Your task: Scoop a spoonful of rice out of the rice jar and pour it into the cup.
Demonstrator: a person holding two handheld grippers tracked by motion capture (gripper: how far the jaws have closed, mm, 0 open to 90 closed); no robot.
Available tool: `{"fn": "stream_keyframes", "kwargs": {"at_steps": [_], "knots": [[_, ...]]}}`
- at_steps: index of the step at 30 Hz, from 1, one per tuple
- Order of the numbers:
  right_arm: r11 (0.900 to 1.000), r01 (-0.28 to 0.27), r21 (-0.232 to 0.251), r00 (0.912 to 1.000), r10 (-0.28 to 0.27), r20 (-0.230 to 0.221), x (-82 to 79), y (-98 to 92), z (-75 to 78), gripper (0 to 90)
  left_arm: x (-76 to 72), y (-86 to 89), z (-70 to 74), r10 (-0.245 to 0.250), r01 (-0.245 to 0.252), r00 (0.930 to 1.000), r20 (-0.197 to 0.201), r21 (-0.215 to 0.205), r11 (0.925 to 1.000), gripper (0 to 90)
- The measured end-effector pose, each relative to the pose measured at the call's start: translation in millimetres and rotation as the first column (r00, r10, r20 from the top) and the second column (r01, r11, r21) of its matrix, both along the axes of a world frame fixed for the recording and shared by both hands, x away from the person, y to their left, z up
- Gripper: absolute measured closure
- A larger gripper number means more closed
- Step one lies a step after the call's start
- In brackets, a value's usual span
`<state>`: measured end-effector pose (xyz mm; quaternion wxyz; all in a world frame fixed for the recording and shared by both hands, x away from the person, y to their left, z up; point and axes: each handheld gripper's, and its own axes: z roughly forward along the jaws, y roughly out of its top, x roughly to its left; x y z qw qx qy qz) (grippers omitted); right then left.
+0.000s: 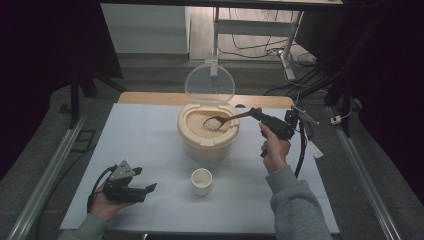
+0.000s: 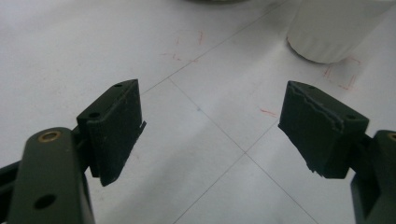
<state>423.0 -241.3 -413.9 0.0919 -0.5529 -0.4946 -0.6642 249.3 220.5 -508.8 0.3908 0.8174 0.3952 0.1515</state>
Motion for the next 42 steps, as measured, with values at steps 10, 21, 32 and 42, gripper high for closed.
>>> {"fn": "stream_keyframes", "kwargs": {"at_steps": [10,21,32,42], "knots": [[1.000,-0.001,0.008,1.0000,0.001,0.005,-2.6,-3.1,3.6,83.2,0.2,-0.1,-0.3,0.000,0.000,1.0000,-0.001,0.002,1.0000,20.9],[1.000,-0.020,0.005,0.9994,0.020,0.029,-7.1,-3.0,13.6,83.2,0.2,-0.4,-0.5,-0.003,0.003,1.0000,-0.002,0.006,1.0000,21.0],[0.999,-0.037,0.016,0.9990,0.037,0.025,-12.9,-5.0,16.3,83.2,0.0,-0.9,-0.3,-0.006,0.006,1.0000,-0.002,0.004,1.0000,21.0],[0.997,-0.075,0.026,0.9971,0.075,0.015,-26.2,-5.9,19.3,83.2,0.0,-1.5,-0.3,-0.006,0.006,1.0000,-0.001,0.005,1.0000,20.9]]}}
